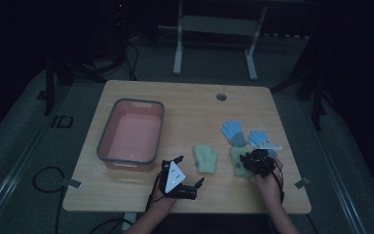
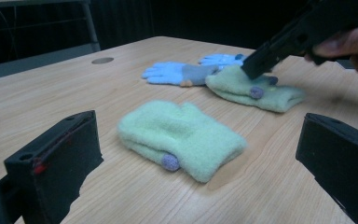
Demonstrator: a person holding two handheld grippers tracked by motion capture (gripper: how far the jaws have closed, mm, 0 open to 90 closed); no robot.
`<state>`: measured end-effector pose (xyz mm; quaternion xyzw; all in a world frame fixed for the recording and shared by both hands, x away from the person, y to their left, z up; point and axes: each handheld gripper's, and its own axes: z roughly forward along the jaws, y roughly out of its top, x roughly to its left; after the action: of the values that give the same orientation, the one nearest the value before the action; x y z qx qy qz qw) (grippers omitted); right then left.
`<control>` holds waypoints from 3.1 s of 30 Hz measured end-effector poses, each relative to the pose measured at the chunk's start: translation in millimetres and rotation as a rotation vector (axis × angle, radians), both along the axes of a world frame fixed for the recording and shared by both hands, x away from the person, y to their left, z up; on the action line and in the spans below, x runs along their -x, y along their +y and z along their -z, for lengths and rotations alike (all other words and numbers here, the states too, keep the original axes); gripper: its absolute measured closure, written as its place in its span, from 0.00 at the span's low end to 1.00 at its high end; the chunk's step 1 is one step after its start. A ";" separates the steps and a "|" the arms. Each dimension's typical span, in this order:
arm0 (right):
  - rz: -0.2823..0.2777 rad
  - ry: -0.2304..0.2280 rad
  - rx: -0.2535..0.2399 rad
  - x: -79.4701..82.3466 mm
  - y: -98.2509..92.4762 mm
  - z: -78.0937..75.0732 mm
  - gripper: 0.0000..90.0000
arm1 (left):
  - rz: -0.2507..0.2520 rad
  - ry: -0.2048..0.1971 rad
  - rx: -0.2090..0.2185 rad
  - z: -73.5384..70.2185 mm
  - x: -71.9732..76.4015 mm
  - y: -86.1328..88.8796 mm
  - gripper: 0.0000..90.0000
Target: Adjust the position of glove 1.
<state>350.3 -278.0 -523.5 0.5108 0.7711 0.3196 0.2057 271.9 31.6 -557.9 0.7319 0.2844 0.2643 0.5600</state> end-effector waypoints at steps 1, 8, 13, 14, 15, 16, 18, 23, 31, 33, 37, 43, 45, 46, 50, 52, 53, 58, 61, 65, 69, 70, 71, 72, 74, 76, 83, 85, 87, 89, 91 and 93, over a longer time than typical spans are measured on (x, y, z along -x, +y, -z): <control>-0.013 -0.008 0.009 -0.2 -2.8 -3.1 0.75 | 0.000 -0.001 0.000 0.0 0.1 0.0 0.00; -0.209 -0.024 -0.010 -6.7 -20.5 -18.7 0.77 | -0.002 -0.002 -0.003 0.0 0.1 -0.3 0.00; -0.262 0.000 0.009 -11.9 -25.6 -17.5 0.78 | -0.004 -0.001 -0.001 0.0 0.1 -0.4 0.00; -0.268 0.001 0.013 -12.6 -25.6 -16.3 0.78 | -0.004 0.000 -0.001 0.0 0.1 -0.3 0.00; -0.273 0.005 0.017 -13.6 -25.1 -14.2 0.77 | -0.004 0.001 -0.002 -0.1 0.0 -0.3 0.00; -0.273 0.018 0.010 -14.6 -24.4 -11.2 0.76 | -0.003 0.000 -0.003 -0.1 0.0 -0.3 0.00; -0.268 0.030 0.007 -15.7 -23.3 -6.5 0.73 | -0.003 -0.003 -0.002 0.0 0.2 -0.4 0.00; -0.247 0.066 0.039 -16.9 -18.4 12.2 0.69 | -0.002 -0.001 0.000 0.0 0.1 -0.1 0.00; -0.226 0.054 0.065 -10.5 -11.8 14.4 0.89 | -0.004 0.003 0.000 0.0 -0.3 -0.2 0.00; -0.221 0.051 0.070 -9.7 -10.7 14.4 0.92 | -0.006 0.003 0.000 -0.1 -0.3 -0.2 0.00; -0.189 0.043 0.056 -7.6 -10.3 11.4 0.95 | -0.006 0.006 0.005 0.0 -0.6 0.1 0.00; -0.170 -0.032 0.032 0.0 -11.8 -18.1 0.95 | -0.006 0.005 0.003 0.0 -0.5 0.0 0.00; -0.168 -0.049 0.024 0.5 -11.8 -25.0 0.95 | -0.006 0.004 0.004 0.0 -0.4 0.0 0.00; -0.169 -0.061 0.018 1.0 -10.9 -31.8 0.95 | -0.005 0.004 0.001 -0.1 -0.4 0.1 0.00; -0.180 -0.101 0.004 -0.1 0.1 -55.9 0.95 | -0.005 0.001 -0.001 -0.1 -0.2 -0.1 0.00; -0.188 -0.112 0.000 -0.4 4.5 -59.0 0.95 | -0.004 0.001 -0.001 -0.1 -0.2 -0.1 0.00; -0.205 -0.119 -0.002 -1.3 15.9 -63.3 0.95 | -0.004 0.001 -0.001 -0.1 -0.2 -0.2 0.00; -0.244 -0.122 0.002 -3.0 38.0 -64.1 0.95 | -0.005 0.002 -0.005 -0.2 -0.2 -0.3 0.00; -0.290 -0.107 0.011 -4.5 58.2 -60.0 0.95 | -0.007 0.003 0.002 -0.1 -0.3 0.1 0.00; -0.322 -0.077 0.024 -6.3 76.8 -51.6 0.95 | -0.002 0.006 0.001 -0.1 -0.8 0.3 0.00; -0.335 -0.052 0.021 -7.6 91.1 -42.0 0.95 | -0.002 0.005 -0.004 -0.1 -0.5 -0.5 0.00; -0.338 -0.053 0.023 -7.6 94.3 -39.8 0.95 | -0.001 0.005 -0.005 -0.2 -0.6 -0.4 0.00; -0.341 -0.051 0.032 -7.7 97.5 -37.4 0.95 | -0.002 0.005 -0.004 -0.2 -0.5 -0.3 0.00; -0.342 -0.044 0.037 -8.3 100.2 -34.9 0.95 | 0.000 0.006 -0.003 -0.2 -0.7 -0.1 0.00; -0.341 -0.027 0.038 -9.7 104.1 -30.0 0.95 | 0.000 0.008 -0.003 -0.2 -0.9 0.0 0.00; -0.343 -0.021 0.046 -10.7 107.0 -25.8 0.95 | -0.004 0.007 -0.005 -0.2 -0.7 -0.2 0.00; -0.330 0.002 0.048 -14.0 113.6 -15.2 0.94 | -0.017 0.024 -0.008 -0.6 -2.2 -1.1 0.00; -0.326 0.011 0.037 -15.2 114.1 -12.8 0.93 | -0.022 0.022 -0.023 -0.7 -2.2 -2.6 0.00; -0.322 0.011 0.043 -15.7 115.3 -10.5 0.93 | -0.022 0.021 -0.038 -0.8 -1.9 -4.1 0.00; -0.322 0.015 0.049 -16.2 116.0 -7.4 0.93 | -0.022 0.024 -0.053 -1.1 -2.4 -4.9 0.00; -0.323 0.021 0.049 -16.5 115.4 -4.6 0.92 | -0.028 0.032 -0.072 -1.4 -3.2 -5.8 0.00; -0.325 0.020 0.039 -16.1 114.0 -4.4 0.90 | -0.036 0.067 -0.094 -2.1 -5.8 -7.4 0.00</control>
<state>366.5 -164.0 -519.1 0.3785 0.8516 0.3287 0.1532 277.7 24.2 -555.8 0.7604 0.3035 0.2629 0.5104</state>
